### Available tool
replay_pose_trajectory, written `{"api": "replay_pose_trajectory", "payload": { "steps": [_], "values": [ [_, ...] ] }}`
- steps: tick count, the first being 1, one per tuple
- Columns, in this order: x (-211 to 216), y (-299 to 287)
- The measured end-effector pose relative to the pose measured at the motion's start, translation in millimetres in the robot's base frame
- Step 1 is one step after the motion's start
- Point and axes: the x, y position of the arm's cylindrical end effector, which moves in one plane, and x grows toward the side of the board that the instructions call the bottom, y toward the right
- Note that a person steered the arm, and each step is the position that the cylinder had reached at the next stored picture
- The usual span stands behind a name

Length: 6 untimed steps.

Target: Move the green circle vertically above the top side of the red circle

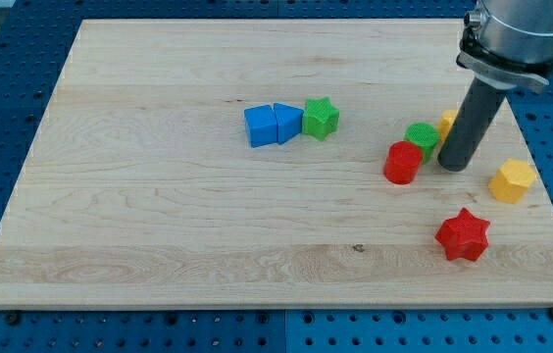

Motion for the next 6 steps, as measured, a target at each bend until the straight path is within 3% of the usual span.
{"api": "replay_pose_trajectory", "payload": {
  "steps": [3, 5, 6],
  "values": [
    [-26.5, -17.1],
    [-19.0, -24.4],
    [-42.3, -24.4]
  ]
}}
